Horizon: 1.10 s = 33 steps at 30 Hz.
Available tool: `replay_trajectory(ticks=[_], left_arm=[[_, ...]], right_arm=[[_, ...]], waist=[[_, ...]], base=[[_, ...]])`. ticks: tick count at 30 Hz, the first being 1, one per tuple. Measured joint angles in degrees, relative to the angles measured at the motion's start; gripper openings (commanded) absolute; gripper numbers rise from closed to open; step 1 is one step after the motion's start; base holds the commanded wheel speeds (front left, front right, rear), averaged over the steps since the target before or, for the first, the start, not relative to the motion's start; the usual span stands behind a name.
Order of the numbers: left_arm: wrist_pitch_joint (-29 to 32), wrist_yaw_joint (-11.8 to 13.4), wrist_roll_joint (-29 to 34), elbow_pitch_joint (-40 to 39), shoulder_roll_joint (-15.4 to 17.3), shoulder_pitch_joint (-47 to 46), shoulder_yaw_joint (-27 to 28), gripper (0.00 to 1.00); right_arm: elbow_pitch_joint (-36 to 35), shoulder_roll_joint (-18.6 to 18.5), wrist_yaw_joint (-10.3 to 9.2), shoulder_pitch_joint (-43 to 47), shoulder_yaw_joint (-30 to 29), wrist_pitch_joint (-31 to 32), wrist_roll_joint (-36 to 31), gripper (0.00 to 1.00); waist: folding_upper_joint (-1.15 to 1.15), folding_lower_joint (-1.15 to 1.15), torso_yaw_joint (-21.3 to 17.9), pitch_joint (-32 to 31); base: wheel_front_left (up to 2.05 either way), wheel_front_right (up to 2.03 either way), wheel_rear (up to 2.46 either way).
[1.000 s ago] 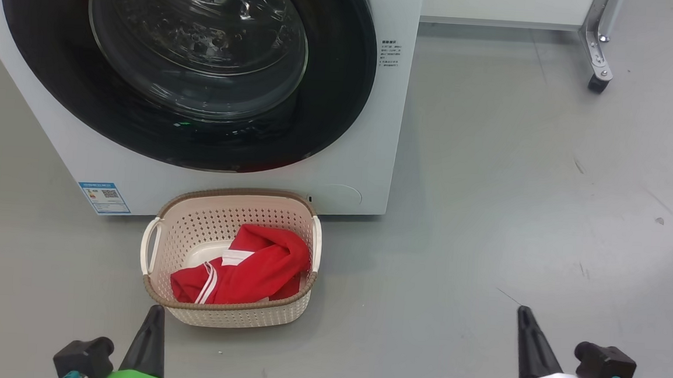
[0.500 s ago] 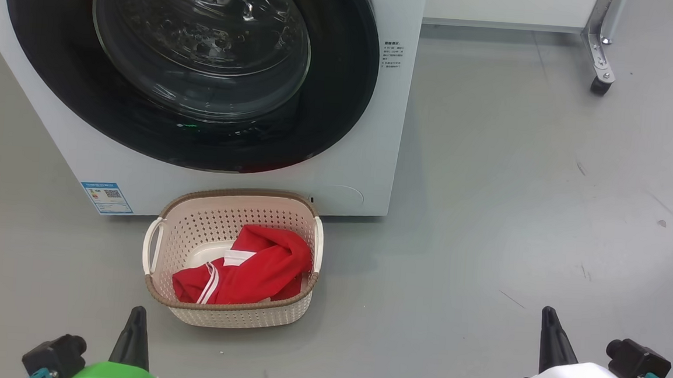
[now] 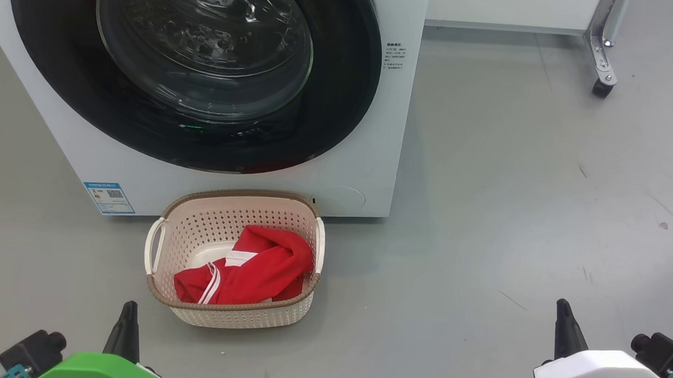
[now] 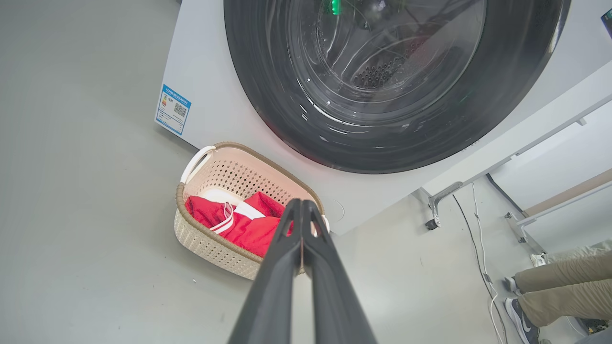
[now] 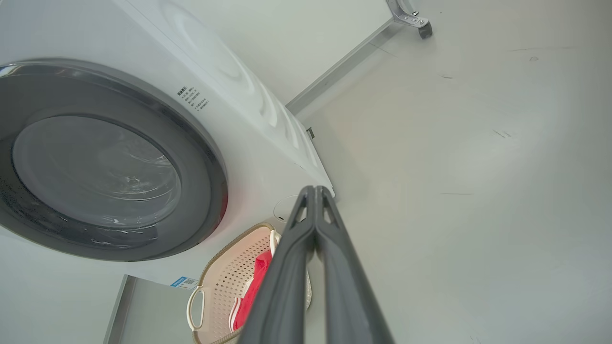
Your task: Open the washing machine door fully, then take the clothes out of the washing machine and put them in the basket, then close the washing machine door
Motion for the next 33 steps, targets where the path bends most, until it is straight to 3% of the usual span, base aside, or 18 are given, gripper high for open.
replay_trajectory(ticks=[33], left_arm=[[6.3,-3.1,-23.8,0.4,-0.2,-3.4,5.5,0.00]], right_arm=[[0.9,-1.5,2.72,-3.8,-4.9,5.5,26.9,0.00]], waist=[[0.00,0.00,0.6,-0.4]], base=[[0.00,0.00,0.00]])
